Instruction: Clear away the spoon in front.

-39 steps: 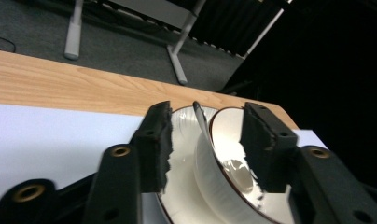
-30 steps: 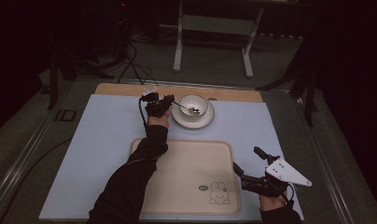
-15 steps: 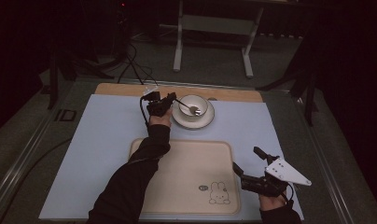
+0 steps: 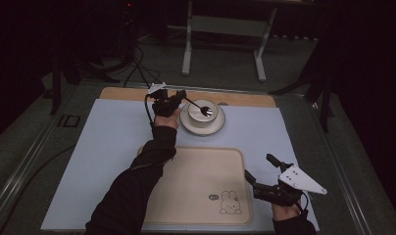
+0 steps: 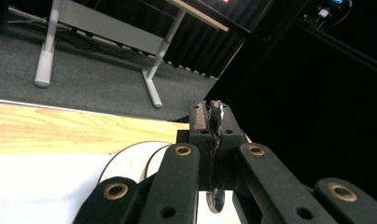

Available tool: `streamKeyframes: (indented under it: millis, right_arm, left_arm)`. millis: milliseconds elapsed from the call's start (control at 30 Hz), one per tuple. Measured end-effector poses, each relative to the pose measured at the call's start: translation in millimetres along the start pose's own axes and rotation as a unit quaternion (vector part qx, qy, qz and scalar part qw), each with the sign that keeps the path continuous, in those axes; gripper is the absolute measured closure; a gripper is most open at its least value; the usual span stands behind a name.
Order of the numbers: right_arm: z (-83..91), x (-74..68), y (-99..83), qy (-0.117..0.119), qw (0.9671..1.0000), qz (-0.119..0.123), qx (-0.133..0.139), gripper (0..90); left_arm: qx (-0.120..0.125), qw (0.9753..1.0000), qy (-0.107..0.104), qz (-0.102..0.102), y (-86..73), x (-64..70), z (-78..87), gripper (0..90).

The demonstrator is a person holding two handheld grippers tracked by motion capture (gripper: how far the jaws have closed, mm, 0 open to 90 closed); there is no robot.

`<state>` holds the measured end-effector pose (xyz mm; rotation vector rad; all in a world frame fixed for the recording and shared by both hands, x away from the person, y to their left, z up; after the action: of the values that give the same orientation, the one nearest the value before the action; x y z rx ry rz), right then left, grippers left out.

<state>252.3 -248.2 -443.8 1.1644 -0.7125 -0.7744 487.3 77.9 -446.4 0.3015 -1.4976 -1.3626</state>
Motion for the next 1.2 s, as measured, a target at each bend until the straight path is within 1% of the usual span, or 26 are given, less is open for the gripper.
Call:
streamKeyframes:
  millis: [33, 167, 300, 367, 433, 467, 500, 533, 567, 633, 800, 867, 1033, 1100, 1200]
  right_arm:
    - [0.0, 0.0, 0.1, 0.0, 1.0, 0.0, 0.0, 11.9]
    - [-0.1, 0.1, 0.1, -0.002, 1.0, 0.001, 0.001, 11.9]
    - [-0.1, -0.2, 0.3, -0.002, 1.0, 0.001, 0.001, 11.9]
    - [0.0, -0.2, 0.3, -0.003, 1.0, 0.001, 0.002, 11.9]
    - [0.0, -0.2, 0.3, -0.003, 1.0, 0.001, 0.002, 11.9]
    - [0.0, -0.4, 0.4, -0.003, 1.0, 0.001, 0.002, 11.9]
    - [-0.1, -0.3, 0.4, -0.003, 1.0, 0.002, 0.002, 11.9]
    - [-0.2, -0.3, 0.3, -0.004, 1.0, 0.002, 0.002, 11.9]
    - [-0.2, -0.2, 0.3, -0.004, 1.0, 0.002, 0.001, 11.9]
    - [-0.3, -0.3, 0.3, -0.004, 1.0, 0.003, 0.001, 11.9]
    - [-1.4, -1.6, 0.1, -0.004, 1.0, 0.004, -0.001, 11.9]
    - [-2.2, -2.0, -0.1, -0.004, 1.0, 0.005, -0.002, 11.9]
    - [-3.8, -4.1, -0.1, -0.002, 1.0, 0.008, -0.004, 11.9]
    - [-3.9, -4.2, -0.2, -0.003, 1.0, 0.007, -0.004, 11.9]
    - [-3.7, -4.2, -0.1, -0.002, 1.0, 0.007, -0.002, 11.9]
  left_arm:
    - [0.002, 1.0, -0.001, -0.006, 6.4, 2.1, 5.9, 89.5]
    - [-0.003, 0.9998, -0.004, -0.018, 16.2, 5.3, 15.3, 89.5]
    - [-0.002, 0.9994, -0.005, -0.034, 24.9, 9.3, 25.8, 89.5]
    - [-0.006, 0.9992, -0.01, -0.039, 28.5, 11.7, 30.4, 89.5]
    - [-0.006, 0.9992, -0.01, -0.039, 28.5, 11.7, 30.4, 89.5]
    - [-0.007, 0.9989, -0.012, -0.045, 32.2, 14.2, 35.9, 89.5]
    - [-0.005, 0.9988, -0.016, -0.045, 35.7, 16.1, 41.5, 89.5]
    - [-0.009, 0.9986, -0.017, -0.049, 37.6, 16.7, 44.1, 89.5]
    - [-0.009, 0.9986, -0.017, -0.049, 37.6, 16.7, 44.1, 89.5]
    - [-0.008, 0.9985, -0.02, -0.051, 41.1, 18.4, 49.9, 89.5]
    - [-0.013, 0.9974, -0.028, -0.065, 50.1, 21.3, 65.0, 89.5]
    - [-0.014, 0.9972, -0.03, -0.067, 53.7, 22.3, 72.3, 89.5]
    - [-0.024, 0.9955, -0.033, -0.086, 59.4, 25.3, 87.2, 89.5]
    - [-0.025, 0.9952, -0.036, -0.088, 61.3, 26.8, 93.6, 89.5]
    - [-0.031, 0.994, -0.039, -0.097, 63.3, 29.5, 102.5, 89.5]
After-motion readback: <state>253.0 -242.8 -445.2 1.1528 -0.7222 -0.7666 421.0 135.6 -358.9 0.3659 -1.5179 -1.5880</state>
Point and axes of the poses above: each handheld gripper's, and its own axes: z roughly backward along the jaws, y roughly out of its top, x roughly to its right, the point moved 3 cm from there along -z, roughly forward along the jaws, and after that the axes turned 3 degrees about -y, right-handed, at the moved point
